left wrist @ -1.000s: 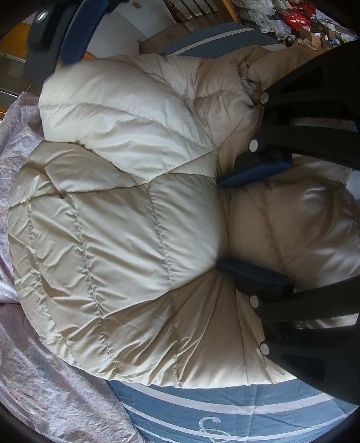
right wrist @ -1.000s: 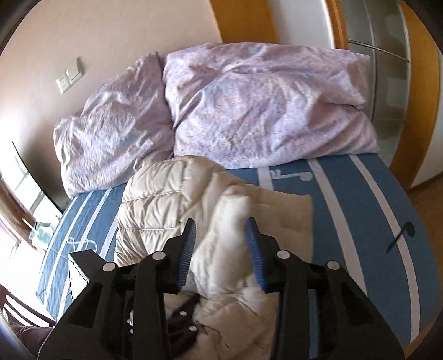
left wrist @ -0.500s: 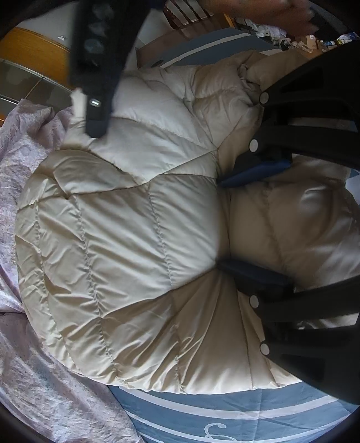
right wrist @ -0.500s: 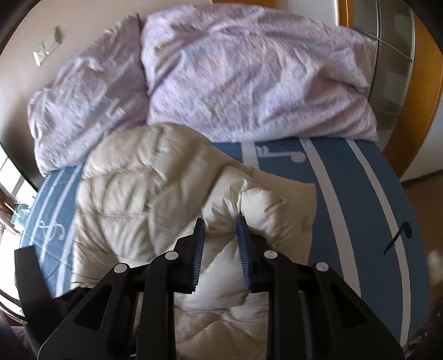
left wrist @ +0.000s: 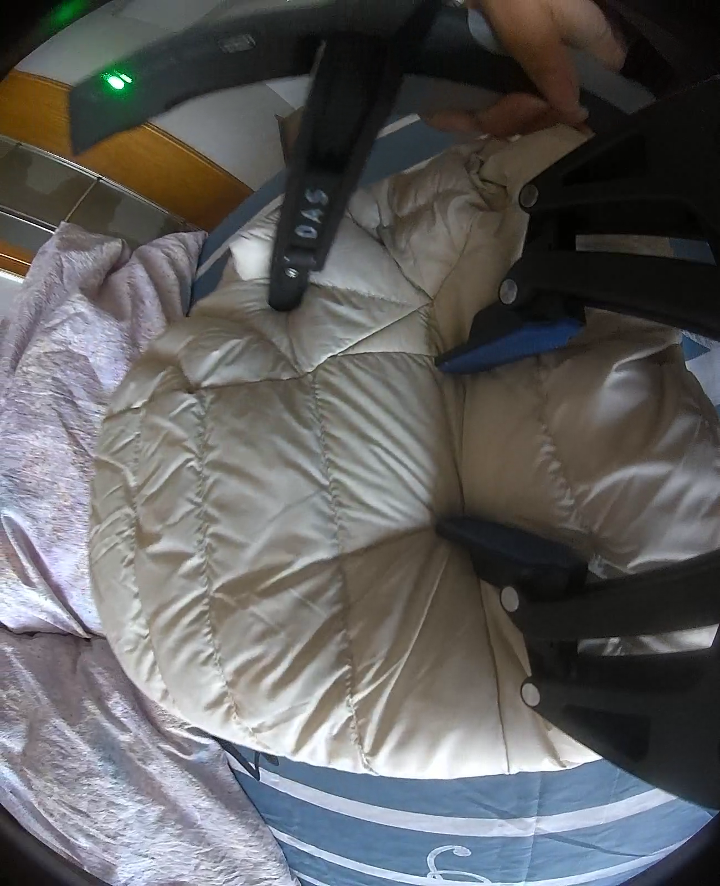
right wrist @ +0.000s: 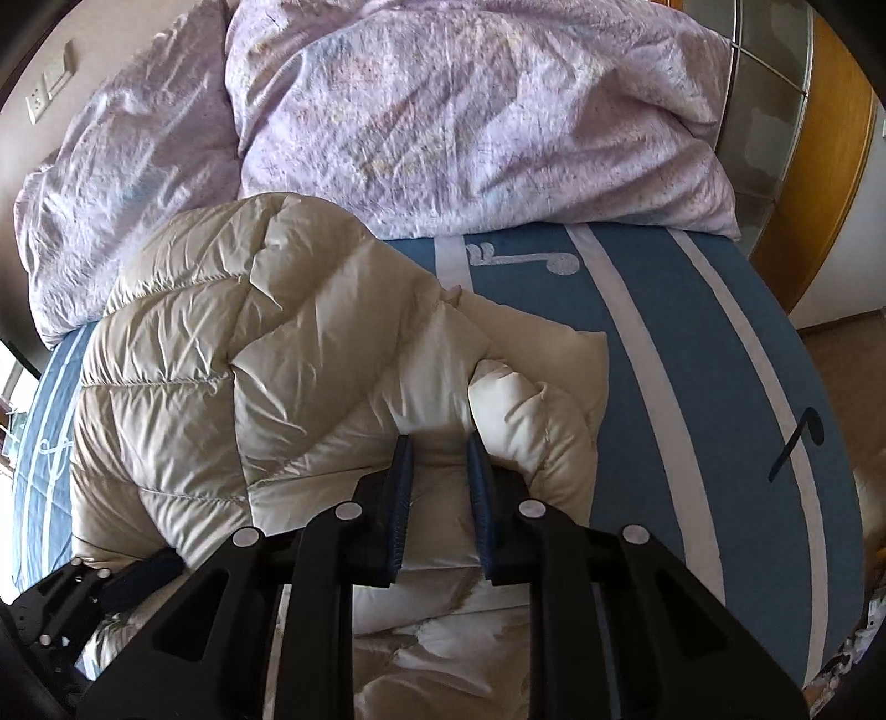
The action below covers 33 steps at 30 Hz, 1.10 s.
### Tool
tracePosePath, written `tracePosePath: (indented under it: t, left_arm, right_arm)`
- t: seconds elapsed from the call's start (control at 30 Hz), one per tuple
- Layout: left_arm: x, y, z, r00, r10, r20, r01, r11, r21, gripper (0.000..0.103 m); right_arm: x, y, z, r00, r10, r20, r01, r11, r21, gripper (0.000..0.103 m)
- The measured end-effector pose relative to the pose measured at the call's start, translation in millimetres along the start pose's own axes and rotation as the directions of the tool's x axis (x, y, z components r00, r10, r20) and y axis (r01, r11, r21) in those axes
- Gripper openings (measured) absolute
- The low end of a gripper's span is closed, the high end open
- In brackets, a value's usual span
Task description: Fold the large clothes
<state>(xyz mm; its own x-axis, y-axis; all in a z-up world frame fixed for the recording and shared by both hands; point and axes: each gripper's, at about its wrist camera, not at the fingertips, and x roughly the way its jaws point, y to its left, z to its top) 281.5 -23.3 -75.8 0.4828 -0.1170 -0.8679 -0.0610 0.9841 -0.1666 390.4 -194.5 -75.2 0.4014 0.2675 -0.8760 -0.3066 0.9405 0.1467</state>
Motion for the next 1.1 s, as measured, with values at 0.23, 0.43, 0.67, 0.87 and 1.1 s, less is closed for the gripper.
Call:
tracePosePath:
  t: [0.23, 0.43, 0.67, 0.87, 1.1]
  left_arm:
    - [-18.6, -7.0, 1.9, 0.999, -0.018, 0.043, 0.018, 1.000, -0.018, 0.054]
    - [-29.3, -3.2, 13.2, 0.996, -0.021, 0.081, 0.026, 0.998, -0.054, 0.054]
    - [-28.0, 0.9, 25.7, 0.995, 0.006, 0.102, 0.000, 0.998, -0.060, 0.054]
    - [-21.3, 2.6, 33.8, 0.994, 0.033, 0.105, -0.028, 0.998, -0.052, 0.054]
    - [-17.3, 3.7, 33.8, 0.992, 0.061, 0.108, -0.057, 0.998, -0.035, 0.054]
  right_arm:
    - [6.4, -7.8, -2.9, 1.000, -0.014, -0.006, 0.014, 1.000, 0.016, 0.020]
    - [9.9, -11.0, -6.3, 1.000, -0.021, -0.003, 0.021, 1.000, 0.020, 0.020]
    - [14.4, -12.1, -7.2, 1.000, -0.023, -0.007, 0.024, 1.000, 0.018, 0.020]
    - [16.3, -11.9, -6.8, 1.000, -0.025, -0.007, 0.026, 1.000, 0.017, 0.020]
    - [17.9, -12.5, -8.8, 1.000, -0.028, -0.001, 0.028, 1.000, 0.014, 0.020]
